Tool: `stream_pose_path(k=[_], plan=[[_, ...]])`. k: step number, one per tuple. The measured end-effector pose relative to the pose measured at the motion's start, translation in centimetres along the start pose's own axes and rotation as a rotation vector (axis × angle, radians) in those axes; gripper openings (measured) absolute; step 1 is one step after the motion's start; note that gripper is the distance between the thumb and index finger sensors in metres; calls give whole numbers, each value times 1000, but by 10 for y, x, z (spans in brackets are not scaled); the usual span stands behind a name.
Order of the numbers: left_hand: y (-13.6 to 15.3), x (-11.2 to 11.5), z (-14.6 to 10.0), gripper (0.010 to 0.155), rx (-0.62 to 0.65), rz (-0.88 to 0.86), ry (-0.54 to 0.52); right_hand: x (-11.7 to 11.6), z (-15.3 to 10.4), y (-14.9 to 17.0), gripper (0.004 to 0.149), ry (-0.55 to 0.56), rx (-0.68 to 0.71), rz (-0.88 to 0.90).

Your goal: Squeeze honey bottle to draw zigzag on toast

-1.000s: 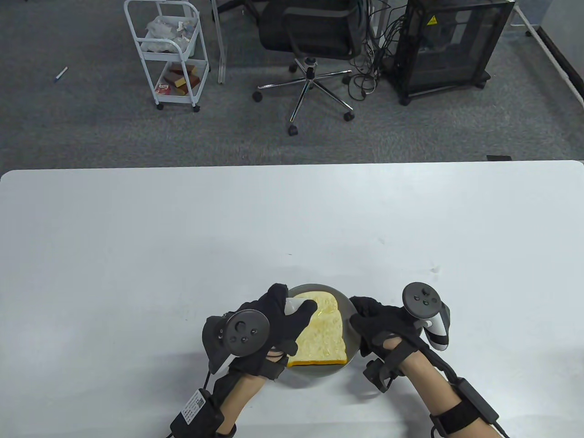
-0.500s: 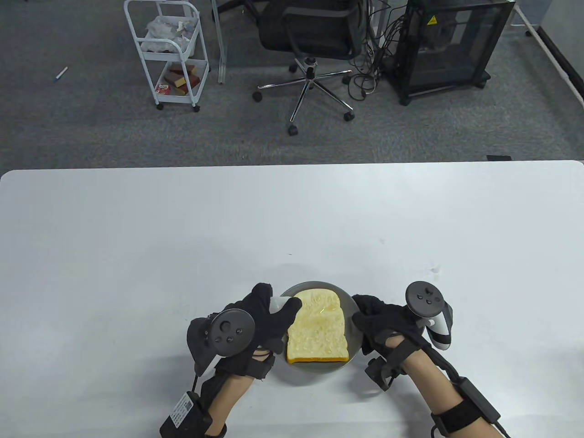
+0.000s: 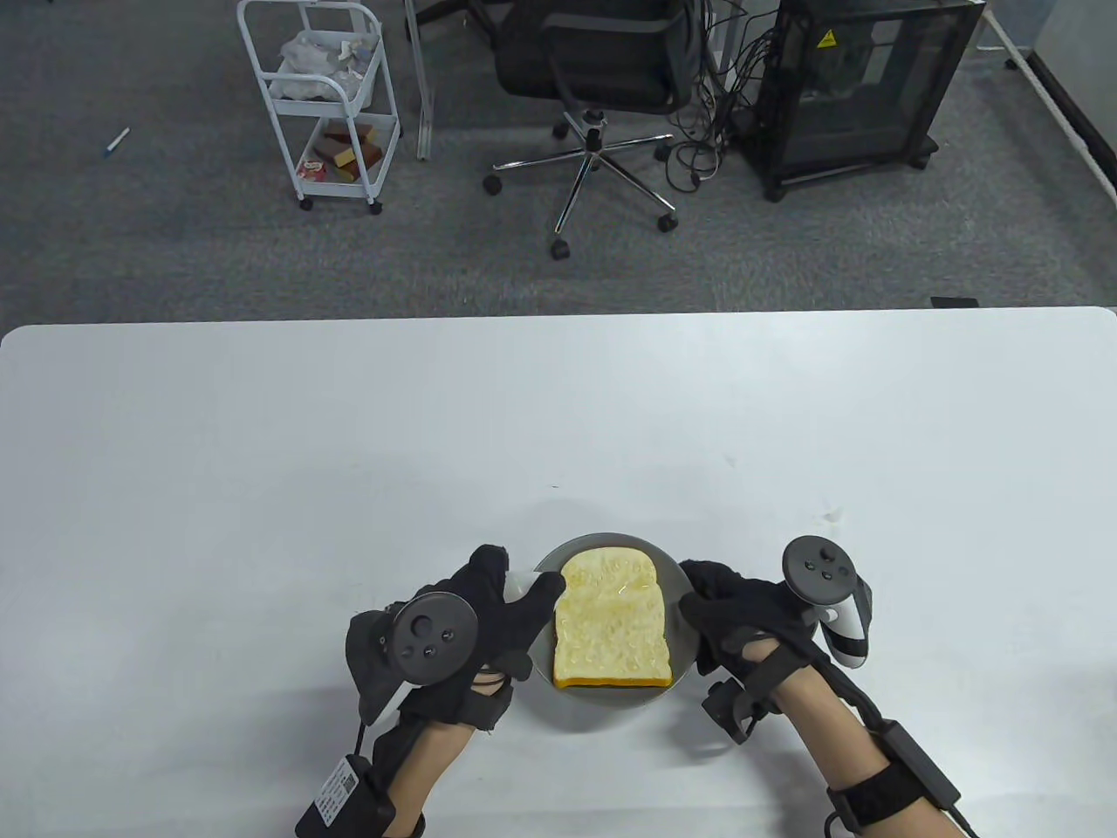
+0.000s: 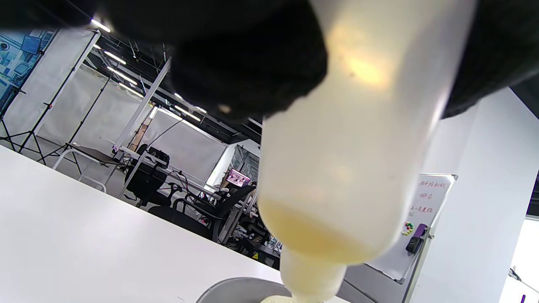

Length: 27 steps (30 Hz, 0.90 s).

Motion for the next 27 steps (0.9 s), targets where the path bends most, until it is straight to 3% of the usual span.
stream_pose_path(k=[27], plan=[[-33,28,9,69,70,-64,22,-7,0,1,56,-25,4,-13]])
Point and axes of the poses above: the tracker on the back of each hand, its own y axis roughly to the little-finger side, its own z axis roughly from the wrist to the fingertips, x = y × z, the point moved 4 cm from there along z, roughly from the wrist to the fingertips, and after that the axes turned 6 degrees about x, right-handed, at the moved point
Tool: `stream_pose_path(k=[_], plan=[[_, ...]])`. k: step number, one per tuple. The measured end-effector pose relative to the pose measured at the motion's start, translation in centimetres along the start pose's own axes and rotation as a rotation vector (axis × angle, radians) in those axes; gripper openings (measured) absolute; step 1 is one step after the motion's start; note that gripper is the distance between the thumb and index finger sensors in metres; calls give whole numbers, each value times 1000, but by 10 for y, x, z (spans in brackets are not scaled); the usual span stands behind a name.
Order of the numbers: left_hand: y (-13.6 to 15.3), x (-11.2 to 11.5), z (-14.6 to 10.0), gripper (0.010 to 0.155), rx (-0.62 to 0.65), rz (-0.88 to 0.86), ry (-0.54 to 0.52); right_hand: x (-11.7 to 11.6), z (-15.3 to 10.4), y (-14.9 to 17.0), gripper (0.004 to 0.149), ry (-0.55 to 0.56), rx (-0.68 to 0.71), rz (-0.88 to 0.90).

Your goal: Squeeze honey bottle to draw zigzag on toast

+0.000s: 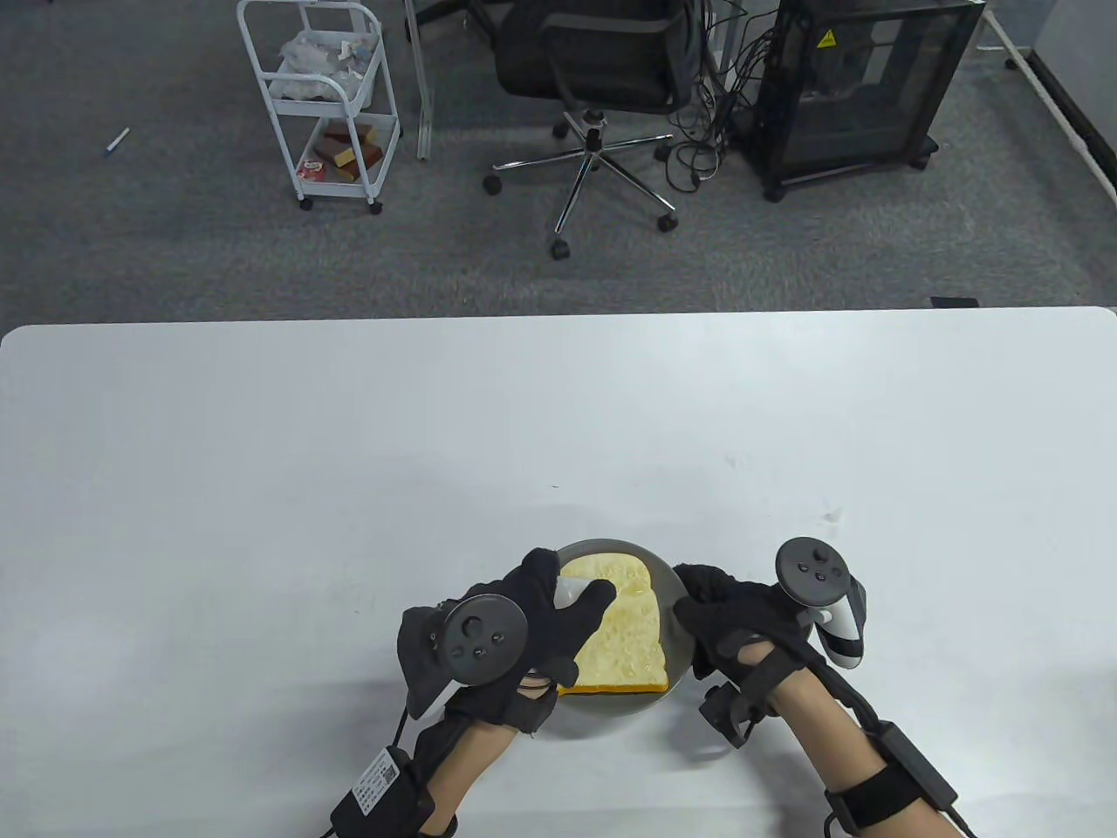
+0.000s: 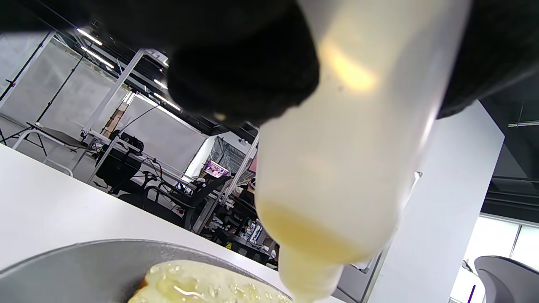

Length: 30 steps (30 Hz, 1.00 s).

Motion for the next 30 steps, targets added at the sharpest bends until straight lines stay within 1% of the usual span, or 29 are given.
stream_pose_path(k=[19,26,30], plan=[[-17,16,6,69,41,-33,25,-5,1,1,56,-17,0,-10],[-22,15,3,69,60,-34,28,-5,1,1,56,-15,-2,-6],[-19,11,0,69,53,-30,25,-3,1,1,56,-10,-2,-4]])
Point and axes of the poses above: the tracker on the back of each hand, its own y axis roughly to the little-finger side, its own z axis roughly from the wrist to the fingertips, x = y × z, the point moved 4 cm from there along z, roughly from the wrist to the fingertips, and after that the axes turned 6 degrees about x, right-handed, at the moved point
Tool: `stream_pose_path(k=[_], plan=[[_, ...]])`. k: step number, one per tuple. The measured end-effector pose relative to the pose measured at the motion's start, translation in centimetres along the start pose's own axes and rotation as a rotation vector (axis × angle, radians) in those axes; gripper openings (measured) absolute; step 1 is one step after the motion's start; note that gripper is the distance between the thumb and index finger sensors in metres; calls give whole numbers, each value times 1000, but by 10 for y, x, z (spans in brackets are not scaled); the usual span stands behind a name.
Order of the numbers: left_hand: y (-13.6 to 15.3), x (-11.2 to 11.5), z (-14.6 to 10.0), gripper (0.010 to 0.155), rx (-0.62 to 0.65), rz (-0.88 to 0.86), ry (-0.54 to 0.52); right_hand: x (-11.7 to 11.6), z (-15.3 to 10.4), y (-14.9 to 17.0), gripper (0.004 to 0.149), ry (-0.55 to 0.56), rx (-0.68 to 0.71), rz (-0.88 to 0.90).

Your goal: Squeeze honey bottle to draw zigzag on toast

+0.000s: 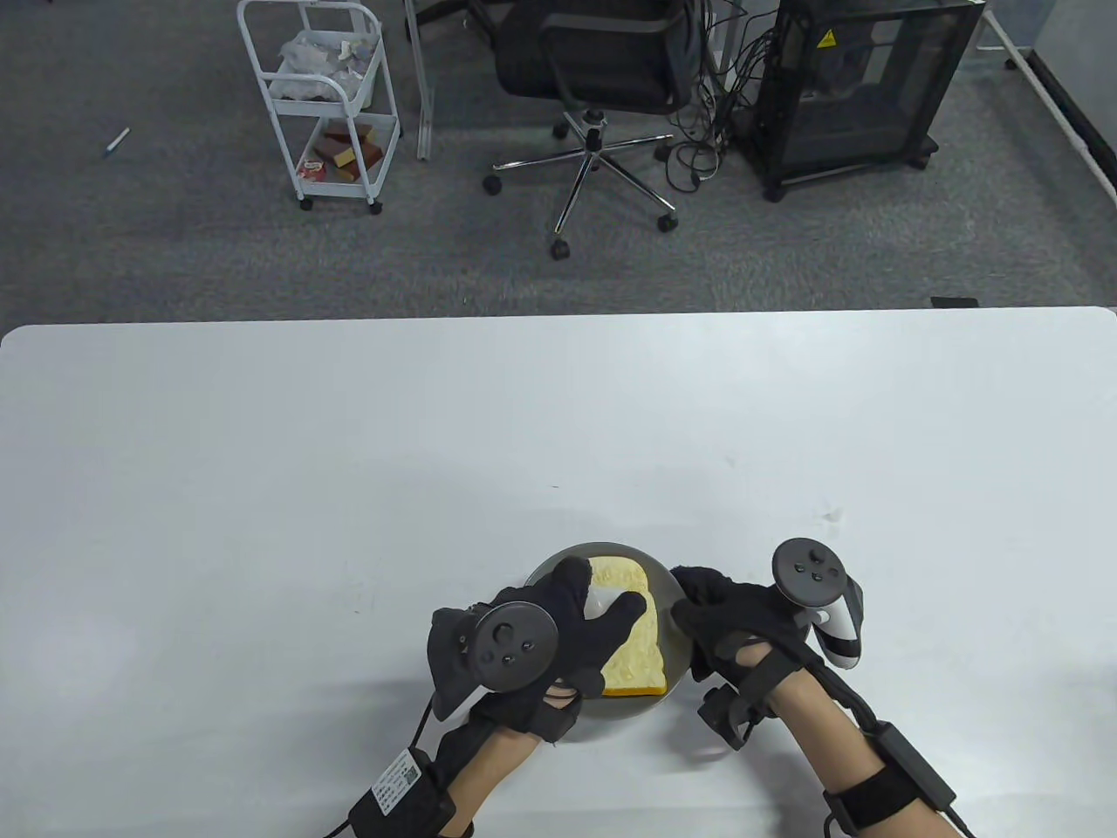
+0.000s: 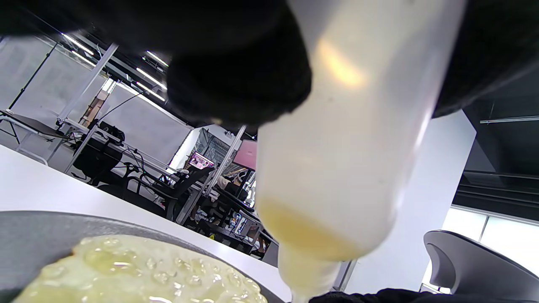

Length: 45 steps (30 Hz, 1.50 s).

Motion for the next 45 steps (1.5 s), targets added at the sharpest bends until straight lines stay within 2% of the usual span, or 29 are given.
stream_pose_path(k=[27,45], plan=[[34,-36,-16,68,-96,47,-13,9,0,-1,56,19,2,20],[38,-44,-19,68,-126,62,21,17,1,4,56,37,-12,22]])
Point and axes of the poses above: the tracker on the back of each hand, its own y axis roughly to the little-finger side, its own z axis roughly from the wrist to the fingertips, x = y × z, the point moved 4 cm from there along z, roughly from the wrist to the fingertips, and after that the axes turned 6 degrees about x, right-handed, at the moved point
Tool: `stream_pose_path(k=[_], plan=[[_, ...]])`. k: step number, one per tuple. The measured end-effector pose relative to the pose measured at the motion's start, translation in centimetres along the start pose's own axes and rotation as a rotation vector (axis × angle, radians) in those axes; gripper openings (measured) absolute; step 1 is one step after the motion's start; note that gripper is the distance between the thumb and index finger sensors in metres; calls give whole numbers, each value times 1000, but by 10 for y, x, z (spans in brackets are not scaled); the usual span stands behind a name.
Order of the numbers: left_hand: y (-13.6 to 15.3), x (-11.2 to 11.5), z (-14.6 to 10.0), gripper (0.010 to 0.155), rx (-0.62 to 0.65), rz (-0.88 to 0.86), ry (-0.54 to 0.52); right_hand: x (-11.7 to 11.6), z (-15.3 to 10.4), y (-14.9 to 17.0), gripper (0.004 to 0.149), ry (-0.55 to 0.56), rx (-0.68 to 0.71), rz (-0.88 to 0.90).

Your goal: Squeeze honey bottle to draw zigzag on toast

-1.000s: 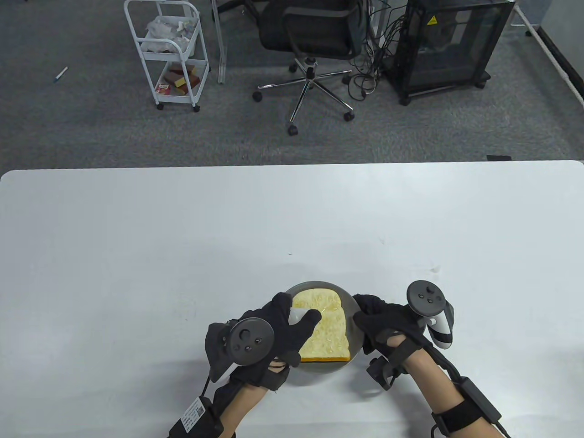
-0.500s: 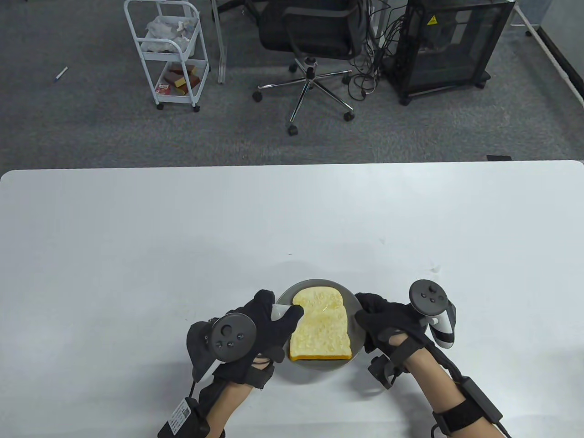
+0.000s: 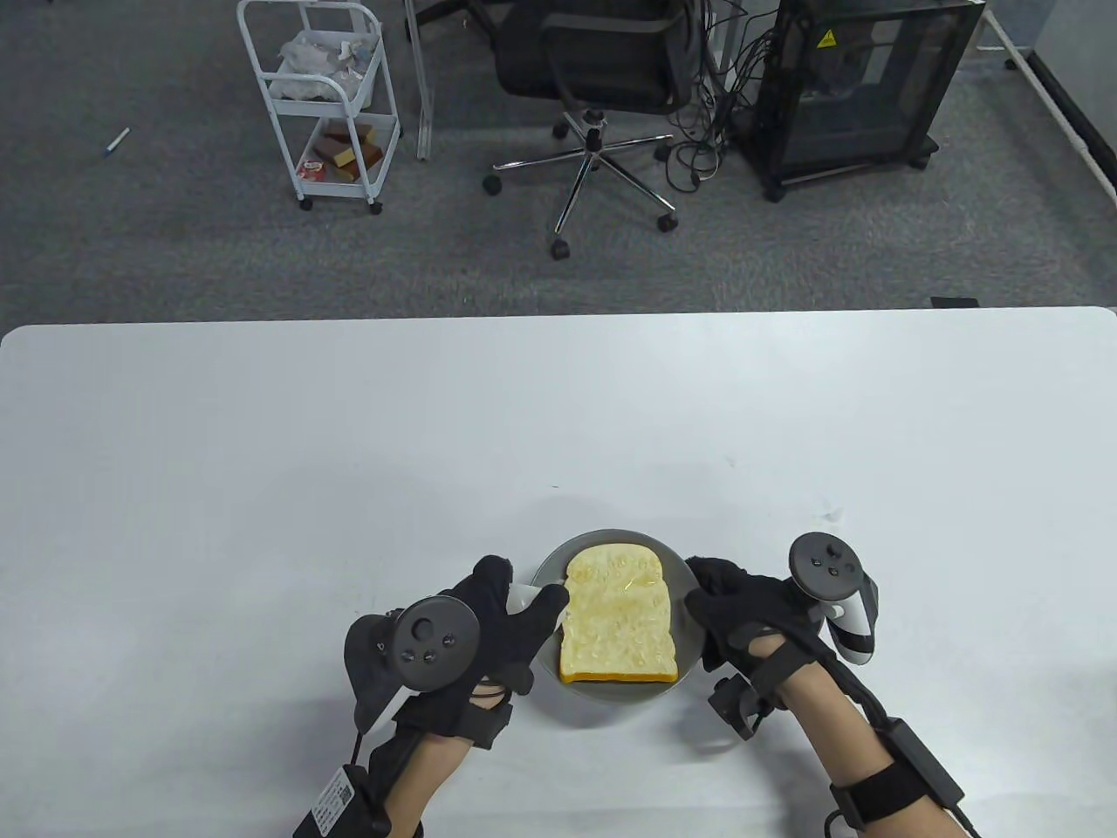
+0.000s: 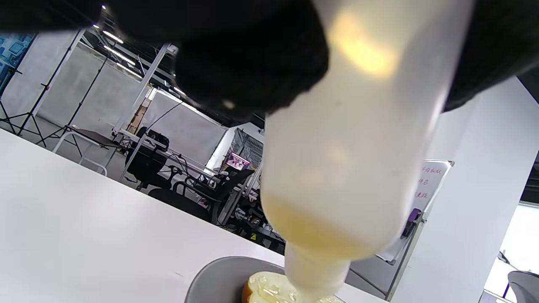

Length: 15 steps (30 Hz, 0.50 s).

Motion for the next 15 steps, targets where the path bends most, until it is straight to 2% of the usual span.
stream_pose_path(k=[15], plan=[[-26,25,6,68,65,-66,24,-5,1,0,56,-18,1,-11]])
Point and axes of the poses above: the tracker on the back of each hand, its own y axis roughly to the little-finger side, its own z axis roughly from the wrist to the fingertips, x = y × z, the point moved 4 cm from there along z, roughly from the wrist to the fingertips, and after that the axes turned 6 degrees about x, right-handed, at the moved point
